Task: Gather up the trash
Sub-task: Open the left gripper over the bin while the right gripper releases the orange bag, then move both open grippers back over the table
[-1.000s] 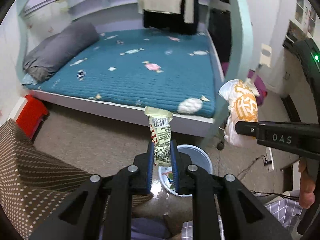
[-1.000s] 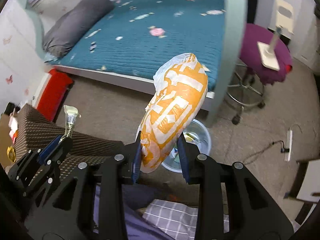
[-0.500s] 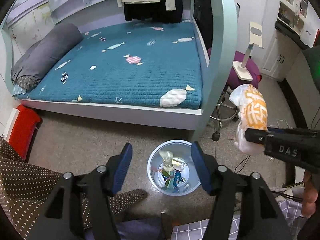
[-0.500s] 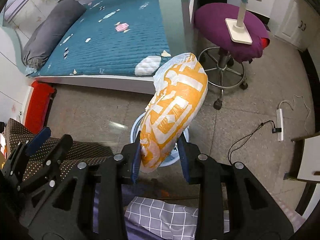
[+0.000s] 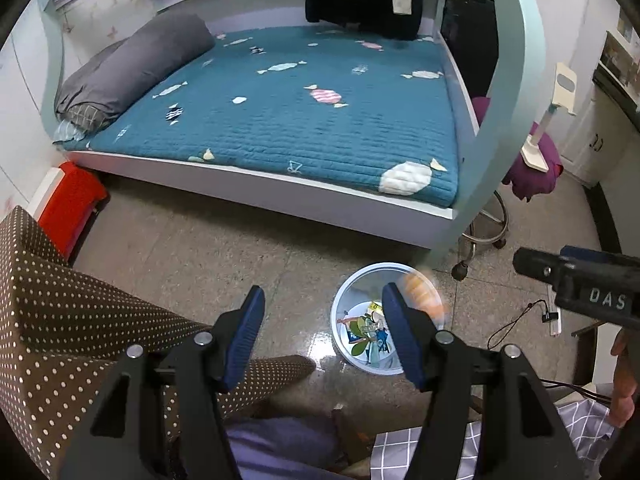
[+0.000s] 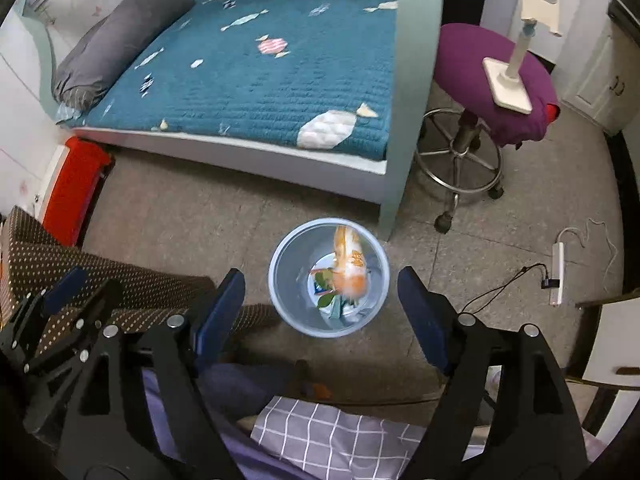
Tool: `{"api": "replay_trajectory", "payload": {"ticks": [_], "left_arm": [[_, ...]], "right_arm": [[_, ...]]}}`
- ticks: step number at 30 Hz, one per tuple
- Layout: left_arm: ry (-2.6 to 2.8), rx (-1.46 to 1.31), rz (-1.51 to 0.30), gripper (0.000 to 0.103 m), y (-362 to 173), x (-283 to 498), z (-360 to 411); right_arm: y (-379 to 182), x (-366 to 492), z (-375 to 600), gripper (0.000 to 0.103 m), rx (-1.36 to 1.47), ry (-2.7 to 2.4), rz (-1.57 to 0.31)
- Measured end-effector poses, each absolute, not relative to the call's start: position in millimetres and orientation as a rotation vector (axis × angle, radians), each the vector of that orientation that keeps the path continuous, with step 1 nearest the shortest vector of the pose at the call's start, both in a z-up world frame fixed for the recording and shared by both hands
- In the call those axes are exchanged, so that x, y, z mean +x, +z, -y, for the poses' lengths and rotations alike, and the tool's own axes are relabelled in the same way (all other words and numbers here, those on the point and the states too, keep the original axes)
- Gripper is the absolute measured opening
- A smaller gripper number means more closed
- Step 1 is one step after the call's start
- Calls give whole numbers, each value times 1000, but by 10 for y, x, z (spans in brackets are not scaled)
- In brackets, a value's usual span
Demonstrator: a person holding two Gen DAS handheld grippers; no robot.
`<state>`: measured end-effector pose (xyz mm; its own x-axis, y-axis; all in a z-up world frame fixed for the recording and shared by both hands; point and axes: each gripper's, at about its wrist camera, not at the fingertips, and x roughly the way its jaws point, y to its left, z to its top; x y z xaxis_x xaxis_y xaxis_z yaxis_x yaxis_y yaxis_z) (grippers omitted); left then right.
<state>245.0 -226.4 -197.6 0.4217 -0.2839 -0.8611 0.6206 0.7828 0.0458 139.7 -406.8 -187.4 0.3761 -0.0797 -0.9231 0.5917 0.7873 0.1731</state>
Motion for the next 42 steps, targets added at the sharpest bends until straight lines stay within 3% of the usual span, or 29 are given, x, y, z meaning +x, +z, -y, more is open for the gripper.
{"api": "replay_trajectory", "payload": {"ticks": [24, 42], "left_arm": [[-542, 291, -851, 60, -1369, 2378, 1596], [-326, 170, -761, 60, -869, 2439, 209]], "right_arm": [[-1343, 1617, 3182, 77, 283, -386, -1065], [-916, 2082, 1838, 77, 88, -135, -983]]}}
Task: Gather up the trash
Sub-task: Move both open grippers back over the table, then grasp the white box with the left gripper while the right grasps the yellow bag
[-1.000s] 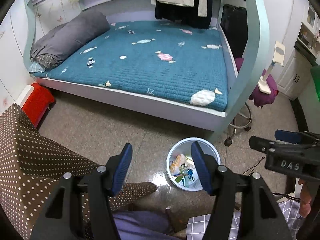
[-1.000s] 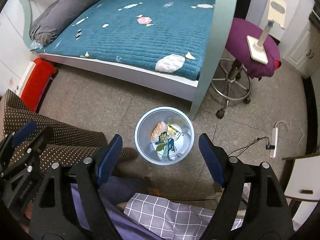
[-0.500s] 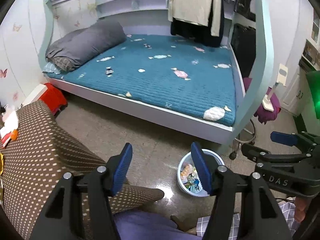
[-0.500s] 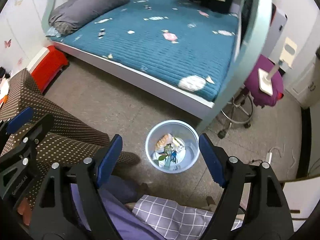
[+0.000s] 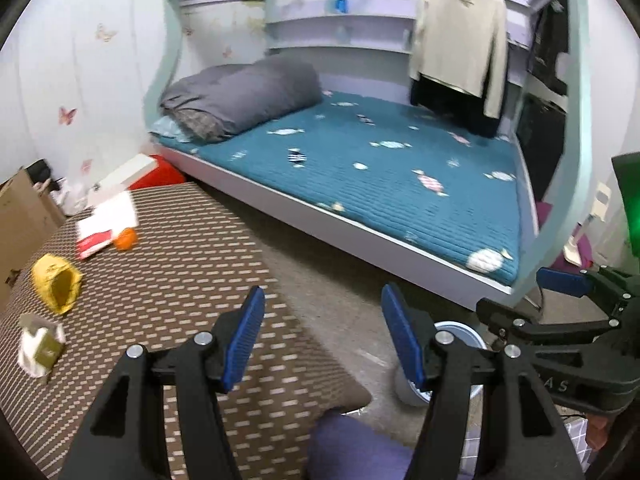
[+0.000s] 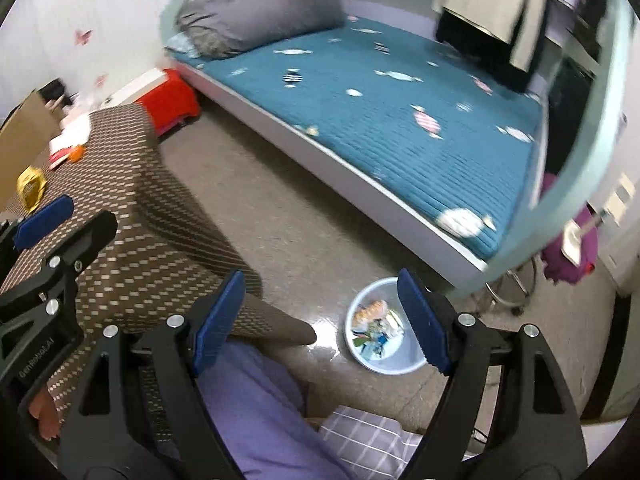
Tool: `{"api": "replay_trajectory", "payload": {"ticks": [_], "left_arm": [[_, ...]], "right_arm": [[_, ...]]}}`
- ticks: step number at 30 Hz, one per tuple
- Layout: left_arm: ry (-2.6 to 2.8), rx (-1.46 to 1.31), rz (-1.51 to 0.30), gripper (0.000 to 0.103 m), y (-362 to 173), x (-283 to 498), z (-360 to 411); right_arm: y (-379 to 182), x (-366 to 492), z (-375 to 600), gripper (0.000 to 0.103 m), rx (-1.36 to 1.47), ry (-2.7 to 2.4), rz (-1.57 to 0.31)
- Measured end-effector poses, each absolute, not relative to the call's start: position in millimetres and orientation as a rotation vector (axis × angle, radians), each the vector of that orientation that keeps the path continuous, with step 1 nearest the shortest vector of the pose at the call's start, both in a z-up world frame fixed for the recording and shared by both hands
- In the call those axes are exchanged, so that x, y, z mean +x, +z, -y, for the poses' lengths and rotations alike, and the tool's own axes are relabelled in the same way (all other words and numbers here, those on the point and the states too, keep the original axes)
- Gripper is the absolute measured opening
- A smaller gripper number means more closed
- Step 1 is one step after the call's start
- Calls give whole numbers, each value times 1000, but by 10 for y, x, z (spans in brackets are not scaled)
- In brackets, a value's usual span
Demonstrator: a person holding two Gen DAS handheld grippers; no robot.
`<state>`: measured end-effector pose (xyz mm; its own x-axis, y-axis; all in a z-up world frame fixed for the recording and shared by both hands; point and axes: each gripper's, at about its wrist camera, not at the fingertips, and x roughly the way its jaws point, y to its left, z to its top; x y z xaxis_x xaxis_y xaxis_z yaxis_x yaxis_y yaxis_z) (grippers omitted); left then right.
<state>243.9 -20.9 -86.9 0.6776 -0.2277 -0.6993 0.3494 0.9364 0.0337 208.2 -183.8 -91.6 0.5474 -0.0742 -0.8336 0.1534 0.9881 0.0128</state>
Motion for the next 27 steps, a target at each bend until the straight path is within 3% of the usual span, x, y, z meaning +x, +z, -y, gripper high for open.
{"api": "replay_trajectory", "payload": {"ticks": [5, 12, 27], "left_arm": [[-223, 140, -750, 63, -782, 2451, -275], [-52, 132, -732, 88, -733, 2415, -1024], [84, 131, -794, 95, -852, 2619, -2292]], "right_arm": [[-891, 2227, 1368, 77, 51, -43, -986], [-868, 2403, 817, 77, 0, 65, -995], [-913, 2721, -277, 77, -78, 269, -1029]]}}
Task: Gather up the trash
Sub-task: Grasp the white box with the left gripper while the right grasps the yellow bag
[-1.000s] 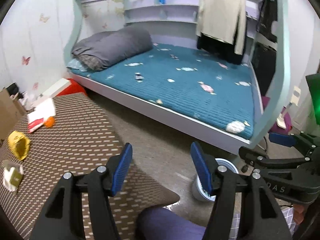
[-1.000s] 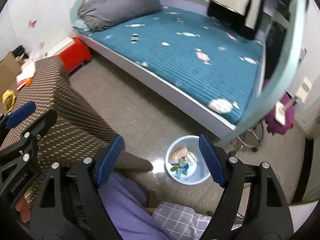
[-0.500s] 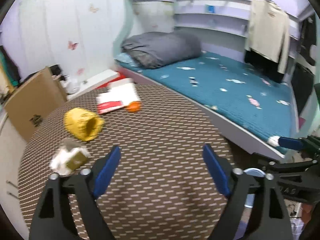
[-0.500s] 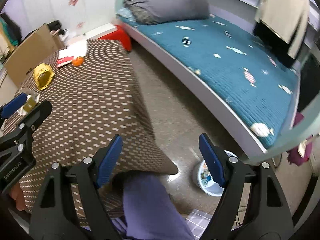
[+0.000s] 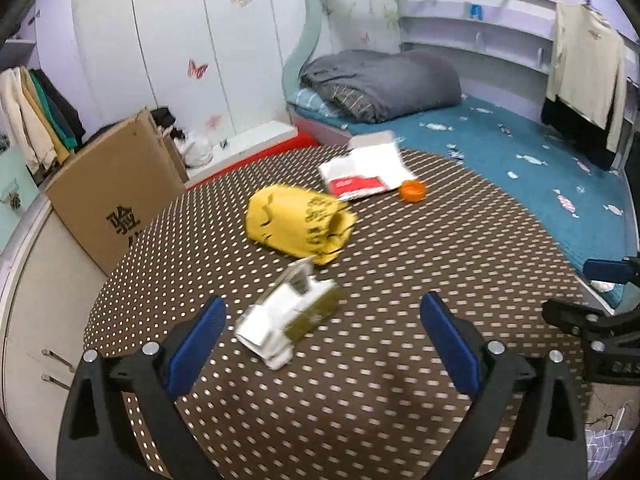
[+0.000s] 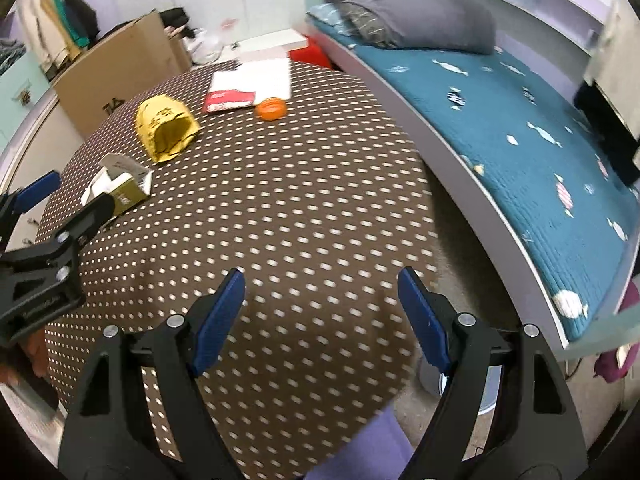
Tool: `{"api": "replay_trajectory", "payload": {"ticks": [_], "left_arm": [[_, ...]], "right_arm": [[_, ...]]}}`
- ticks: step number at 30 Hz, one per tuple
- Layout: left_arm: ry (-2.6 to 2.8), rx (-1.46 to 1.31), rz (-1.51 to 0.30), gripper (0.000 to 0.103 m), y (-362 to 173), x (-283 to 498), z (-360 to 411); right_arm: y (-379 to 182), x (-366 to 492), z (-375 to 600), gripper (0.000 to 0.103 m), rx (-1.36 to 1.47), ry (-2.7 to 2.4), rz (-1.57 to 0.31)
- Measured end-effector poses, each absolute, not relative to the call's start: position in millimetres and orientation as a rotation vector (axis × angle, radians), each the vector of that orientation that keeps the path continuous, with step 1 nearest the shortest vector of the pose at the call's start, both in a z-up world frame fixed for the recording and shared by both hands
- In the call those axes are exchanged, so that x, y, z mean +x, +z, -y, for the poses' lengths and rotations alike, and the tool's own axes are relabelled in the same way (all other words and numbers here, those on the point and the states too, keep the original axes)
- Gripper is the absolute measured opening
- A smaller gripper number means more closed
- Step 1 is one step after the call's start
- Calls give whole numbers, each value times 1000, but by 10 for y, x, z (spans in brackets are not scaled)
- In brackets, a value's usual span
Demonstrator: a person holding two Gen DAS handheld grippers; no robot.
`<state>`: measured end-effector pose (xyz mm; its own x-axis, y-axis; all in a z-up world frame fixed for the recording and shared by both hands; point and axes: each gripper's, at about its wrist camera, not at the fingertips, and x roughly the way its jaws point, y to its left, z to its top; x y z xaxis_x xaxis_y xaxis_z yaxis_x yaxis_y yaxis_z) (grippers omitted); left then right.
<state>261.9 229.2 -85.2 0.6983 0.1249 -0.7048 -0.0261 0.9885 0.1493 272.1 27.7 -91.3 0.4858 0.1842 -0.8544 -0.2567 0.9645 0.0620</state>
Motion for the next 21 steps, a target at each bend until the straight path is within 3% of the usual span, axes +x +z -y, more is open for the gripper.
{"api": "replay_trajectory", "payload": {"ticks": [5, 7, 10, 21], "left_arm": [[78, 97, -862, 93, -1124, 2866, -2507], [56, 85, -875, 59, -1214, 2913, -2555], [101, 56, -848, 42, -1200, 2909, -2670], [266, -186, -732, 33, -935, 2729, -3390]], "right_arm": [[-978, 2892, -535, 77, -109, 307, -1055], [-975, 3003, -651, 77, -117, 329, -1053], [-920, 3178, -787, 78, -95, 386, -1041], [-828, 3743, -1735, 88, -207, 632, -988]]}}
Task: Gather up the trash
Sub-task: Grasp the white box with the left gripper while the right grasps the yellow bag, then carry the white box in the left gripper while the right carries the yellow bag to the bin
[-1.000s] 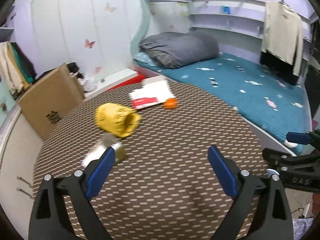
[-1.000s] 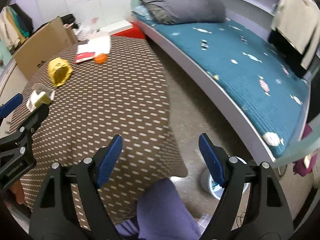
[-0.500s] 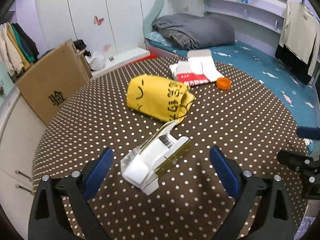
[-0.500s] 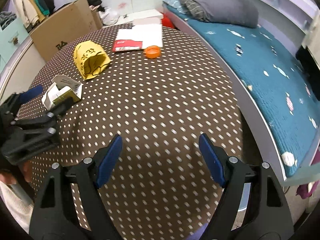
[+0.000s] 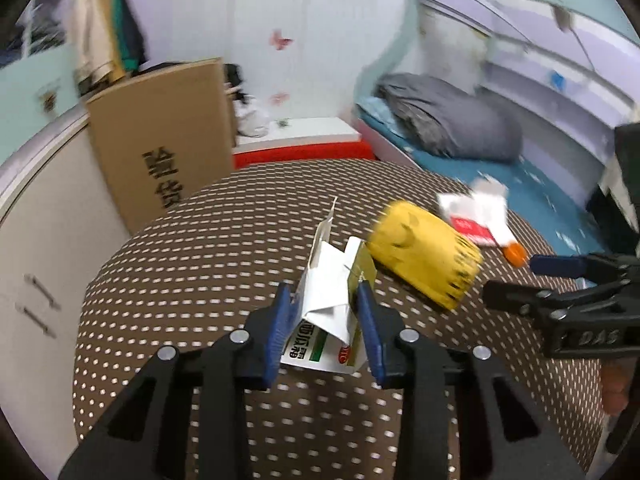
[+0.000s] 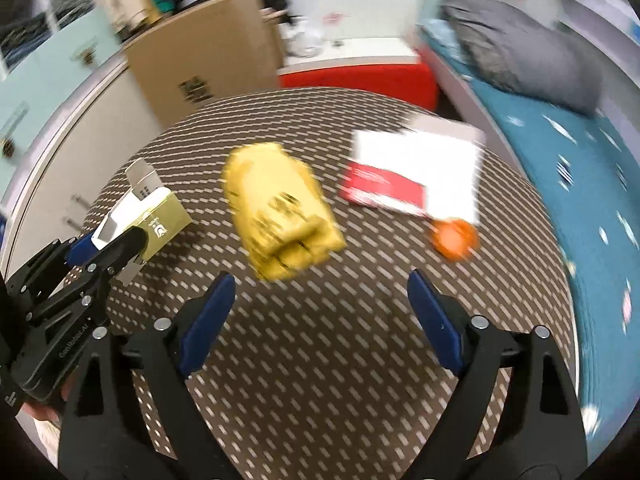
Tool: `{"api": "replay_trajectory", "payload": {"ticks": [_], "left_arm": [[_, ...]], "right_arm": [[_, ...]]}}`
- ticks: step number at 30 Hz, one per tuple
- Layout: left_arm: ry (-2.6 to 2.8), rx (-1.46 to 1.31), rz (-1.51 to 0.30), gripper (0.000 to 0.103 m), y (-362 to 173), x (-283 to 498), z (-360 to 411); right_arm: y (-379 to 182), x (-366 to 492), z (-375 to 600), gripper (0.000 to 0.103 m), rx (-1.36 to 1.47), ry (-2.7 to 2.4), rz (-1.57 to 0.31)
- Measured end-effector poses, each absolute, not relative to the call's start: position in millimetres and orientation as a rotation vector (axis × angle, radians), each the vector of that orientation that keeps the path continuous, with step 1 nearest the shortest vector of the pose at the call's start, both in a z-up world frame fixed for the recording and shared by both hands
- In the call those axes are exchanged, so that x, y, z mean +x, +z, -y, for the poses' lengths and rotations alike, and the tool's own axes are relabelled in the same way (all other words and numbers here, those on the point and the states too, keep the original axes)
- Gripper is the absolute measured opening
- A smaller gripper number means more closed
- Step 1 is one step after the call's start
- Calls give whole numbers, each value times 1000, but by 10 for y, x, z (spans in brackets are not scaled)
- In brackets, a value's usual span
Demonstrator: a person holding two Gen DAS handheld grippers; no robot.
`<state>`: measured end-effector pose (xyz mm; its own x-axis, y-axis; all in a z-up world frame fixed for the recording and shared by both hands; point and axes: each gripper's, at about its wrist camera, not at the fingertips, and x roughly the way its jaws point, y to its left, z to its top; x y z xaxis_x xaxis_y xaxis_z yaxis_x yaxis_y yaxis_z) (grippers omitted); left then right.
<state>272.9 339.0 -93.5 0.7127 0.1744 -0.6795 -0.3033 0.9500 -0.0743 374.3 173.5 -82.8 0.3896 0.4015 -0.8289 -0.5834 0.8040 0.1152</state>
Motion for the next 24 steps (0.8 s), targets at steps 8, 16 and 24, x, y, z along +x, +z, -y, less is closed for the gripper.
{"api": "replay_trajectory", "payload": {"ticks": [8, 16, 24], "left_arm": [[332, -279, -706, 31, -901, 2668, -3569], [229, -216, -686, 31, -790, 2660, -2966], [0, -109, -673, 31, -695, 2719, -1759]], "right_arm": [[-1099, 3967, -2191, 64, -258, 686, -1000], [-725, 3595, -1262, 38, -117, 681, -920], [-533, 3127, 154, 38, 4, 499, -833]]}}
